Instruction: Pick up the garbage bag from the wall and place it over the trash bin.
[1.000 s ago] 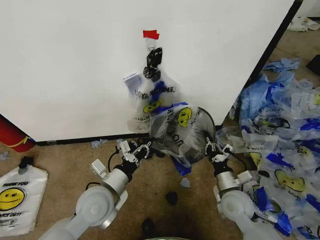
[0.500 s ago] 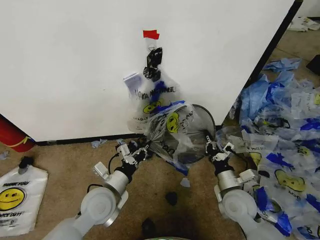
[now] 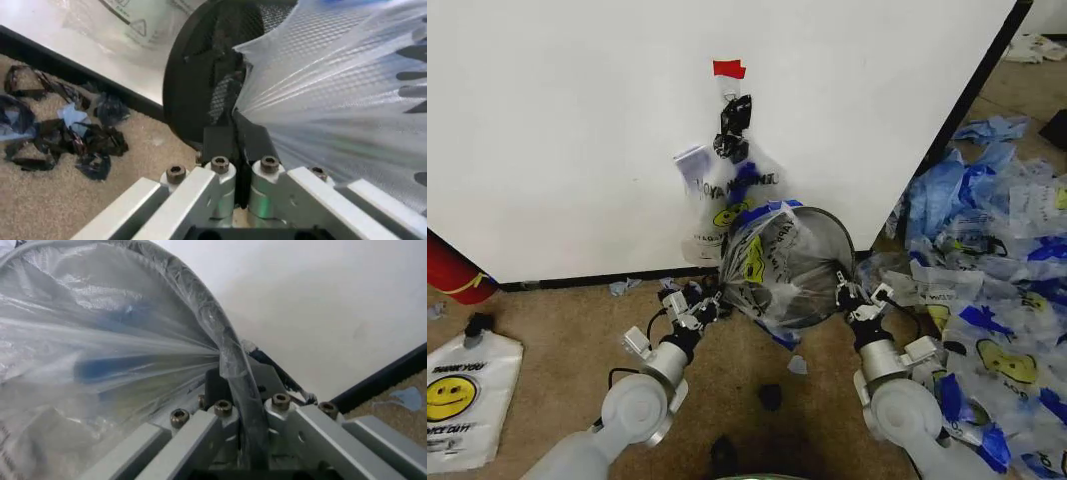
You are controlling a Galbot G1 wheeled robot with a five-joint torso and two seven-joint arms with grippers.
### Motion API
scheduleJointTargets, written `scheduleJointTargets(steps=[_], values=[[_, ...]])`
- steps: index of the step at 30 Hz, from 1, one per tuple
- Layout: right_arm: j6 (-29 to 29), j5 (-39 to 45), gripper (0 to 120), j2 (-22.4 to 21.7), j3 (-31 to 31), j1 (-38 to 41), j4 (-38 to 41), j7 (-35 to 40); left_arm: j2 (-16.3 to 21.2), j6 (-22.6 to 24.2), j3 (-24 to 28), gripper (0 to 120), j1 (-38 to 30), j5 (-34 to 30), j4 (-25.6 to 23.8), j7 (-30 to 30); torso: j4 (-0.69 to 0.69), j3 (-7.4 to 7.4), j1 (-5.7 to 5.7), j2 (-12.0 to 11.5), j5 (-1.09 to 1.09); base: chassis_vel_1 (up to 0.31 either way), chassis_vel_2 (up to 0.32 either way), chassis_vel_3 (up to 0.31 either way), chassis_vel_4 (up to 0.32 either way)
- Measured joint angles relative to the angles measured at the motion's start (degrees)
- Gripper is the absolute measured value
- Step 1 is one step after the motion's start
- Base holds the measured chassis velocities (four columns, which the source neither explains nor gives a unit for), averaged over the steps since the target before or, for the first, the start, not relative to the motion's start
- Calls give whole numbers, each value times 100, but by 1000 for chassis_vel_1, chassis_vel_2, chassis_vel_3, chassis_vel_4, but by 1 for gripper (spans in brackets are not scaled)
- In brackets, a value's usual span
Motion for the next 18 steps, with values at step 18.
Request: scheduleJointTargets(steps=[18], values=[[-182,335,0,178,2,128,186,1389,330,-180,-43,31,712,430,-580,340,-2,-1,0,0,0,0,0,0,0]])
